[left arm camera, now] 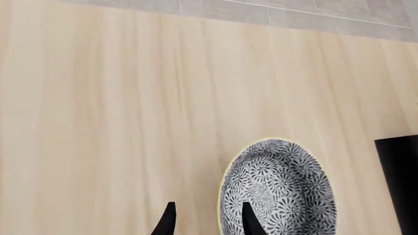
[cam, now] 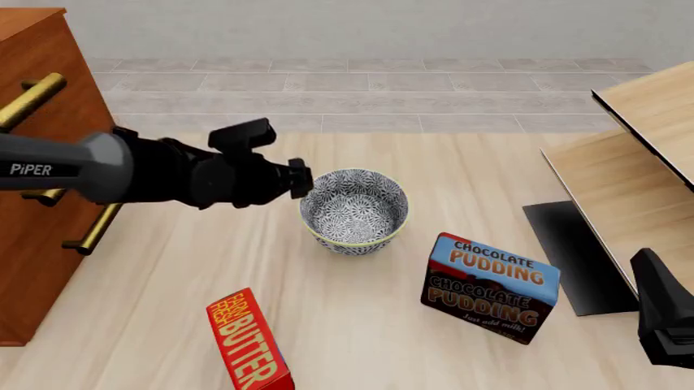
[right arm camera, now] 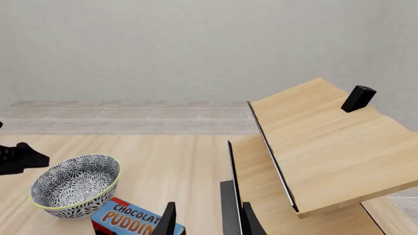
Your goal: Close the top drawer of the cabinet and put the bowl on top of it.
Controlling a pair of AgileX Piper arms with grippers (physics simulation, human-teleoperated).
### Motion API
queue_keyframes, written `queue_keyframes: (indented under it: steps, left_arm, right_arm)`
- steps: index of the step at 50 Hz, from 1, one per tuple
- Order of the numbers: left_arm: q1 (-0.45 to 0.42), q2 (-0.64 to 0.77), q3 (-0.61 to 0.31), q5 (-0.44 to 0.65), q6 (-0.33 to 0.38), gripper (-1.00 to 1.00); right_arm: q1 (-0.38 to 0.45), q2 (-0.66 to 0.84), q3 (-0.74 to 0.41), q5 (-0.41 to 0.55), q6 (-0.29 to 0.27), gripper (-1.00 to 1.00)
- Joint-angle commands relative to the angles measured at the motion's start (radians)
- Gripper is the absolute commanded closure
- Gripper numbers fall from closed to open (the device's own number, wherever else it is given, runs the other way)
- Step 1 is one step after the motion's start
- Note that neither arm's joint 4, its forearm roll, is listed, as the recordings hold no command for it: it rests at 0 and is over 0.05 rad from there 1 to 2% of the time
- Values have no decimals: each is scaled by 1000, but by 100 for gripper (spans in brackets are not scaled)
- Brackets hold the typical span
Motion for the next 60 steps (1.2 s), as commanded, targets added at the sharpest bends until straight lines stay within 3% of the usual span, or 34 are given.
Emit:
queue_keyframes:
  steps: [1, 60]
  left_arm:
    - [-1, 28, -4, -17, -5, -100]
    - [-24, 154, -40, -71, -27, -100]
  right_arm:
    - [0, -1, 1, 0, 0, -100]
    - [0, -1, 1, 0, 0, -100]
